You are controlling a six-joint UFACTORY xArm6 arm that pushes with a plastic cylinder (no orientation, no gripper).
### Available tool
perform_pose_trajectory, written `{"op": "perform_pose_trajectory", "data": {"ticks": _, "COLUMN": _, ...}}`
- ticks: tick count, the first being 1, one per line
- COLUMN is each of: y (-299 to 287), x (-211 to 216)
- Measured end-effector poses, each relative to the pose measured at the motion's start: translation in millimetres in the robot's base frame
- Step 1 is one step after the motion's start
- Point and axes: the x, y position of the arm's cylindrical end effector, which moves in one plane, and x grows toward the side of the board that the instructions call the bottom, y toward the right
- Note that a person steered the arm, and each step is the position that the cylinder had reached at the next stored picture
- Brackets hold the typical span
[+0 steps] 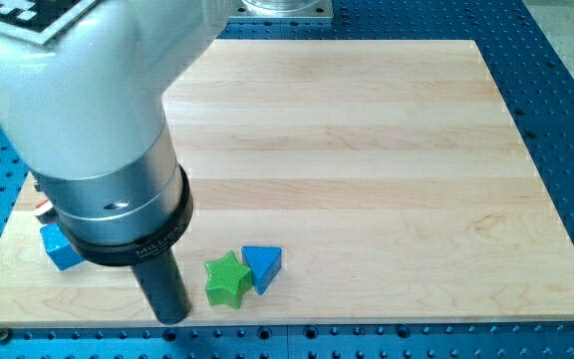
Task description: Slide the red circle to the right side of the red star
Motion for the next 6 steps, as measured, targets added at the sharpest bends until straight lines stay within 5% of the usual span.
{"op": "perform_pose_trajectory", "data": {"ticks": 1, "y": -21.4, "x": 0.4}}
{"op": "perform_pose_trajectory", "data": {"ticks": 3, "y": -171.7, "x": -5.7}}
{"op": "perform_pose_trajectory", "data": {"ticks": 5, "y": -189.3, "x": -88.0}}
{"op": "perform_pose_trajectory", "data": {"ticks": 6, "y": -189.3, "x": -90.3}}
